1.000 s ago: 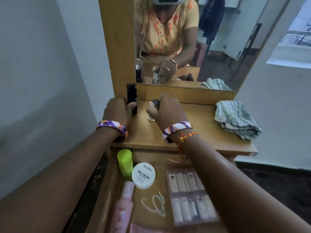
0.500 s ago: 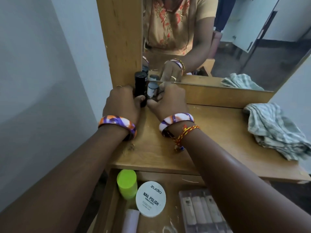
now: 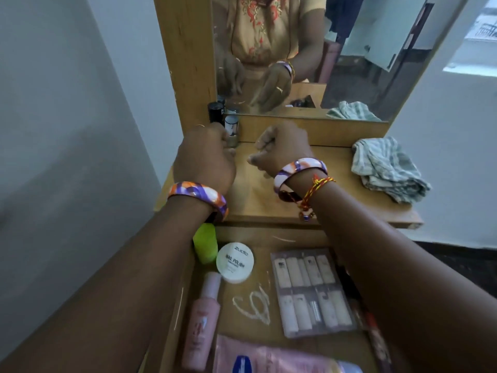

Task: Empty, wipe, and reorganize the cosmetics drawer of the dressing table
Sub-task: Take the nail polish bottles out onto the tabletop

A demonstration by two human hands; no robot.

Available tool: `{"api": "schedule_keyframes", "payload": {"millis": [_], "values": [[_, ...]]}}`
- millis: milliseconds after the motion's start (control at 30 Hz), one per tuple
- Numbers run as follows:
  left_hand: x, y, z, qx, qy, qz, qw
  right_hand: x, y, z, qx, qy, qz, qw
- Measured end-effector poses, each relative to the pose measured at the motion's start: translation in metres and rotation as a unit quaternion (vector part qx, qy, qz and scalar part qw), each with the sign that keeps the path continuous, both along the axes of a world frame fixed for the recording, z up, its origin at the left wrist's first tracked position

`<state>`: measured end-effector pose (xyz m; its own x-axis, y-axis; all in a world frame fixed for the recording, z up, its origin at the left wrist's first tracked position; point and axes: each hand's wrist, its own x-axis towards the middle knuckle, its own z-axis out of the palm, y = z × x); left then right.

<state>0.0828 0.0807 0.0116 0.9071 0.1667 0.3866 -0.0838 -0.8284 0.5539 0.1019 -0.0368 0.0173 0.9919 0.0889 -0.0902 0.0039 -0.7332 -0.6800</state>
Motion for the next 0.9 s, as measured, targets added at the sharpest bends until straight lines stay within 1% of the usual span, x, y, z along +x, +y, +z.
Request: {"api": "schedule_keyframes", "payload": {"millis": [33,67,167,300,367,467,533,667,733,900], "values": [[-0.011,-0.007,0.002,-0.002,0.003,-0.014,1.000,-0.005,-0.006,0.005,-0.005,-0.044,0.000,0.999],[-0.020,-0.015,0.003,-0.002,0.009,-0.028,1.000,-0.013,-0.012,0.010,-0.003,-0.065,-0.002,0.998],[-0.047,-0.040,0.001,0.009,0.056,-0.075,0.996,-0.048,-0.036,0.017,-0.037,-0.054,0.031,0.997],[-0.081,-0.071,-0.011,0.048,0.148,-0.163,0.974,-0.091,-0.076,0.010,-0.176,-0.023,0.085,0.981],[-0.098,-0.089,-0.021,0.082,0.202,-0.218,0.951,-0.110,-0.099,0.005,-0.227,0.015,0.114,0.967],[-0.125,-0.116,-0.039,0.137,0.280,-0.298,0.902,-0.137,-0.127,-0.003,-0.258,0.083,0.156,0.950],[-0.138,-0.131,-0.050,0.172,0.309,-0.346,0.869,-0.152,-0.141,-0.009,-0.276,0.112,0.173,0.939],[-0.162,-0.155,-0.059,0.225,0.356,-0.417,0.806,-0.182,-0.158,-0.026,-0.333,0.129,0.204,0.912],[-0.171,-0.161,-0.059,0.254,0.347,-0.437,0.790,-0.194,-0.159,-0.030,-0.344,0.138,0.214,0.904],[-0.171,-0.160,-0.059,0.288,0.330,-0.442,0.782,-0.205,-0.157,-0.040,-0.334,0.133,0.209,0.909]]}}
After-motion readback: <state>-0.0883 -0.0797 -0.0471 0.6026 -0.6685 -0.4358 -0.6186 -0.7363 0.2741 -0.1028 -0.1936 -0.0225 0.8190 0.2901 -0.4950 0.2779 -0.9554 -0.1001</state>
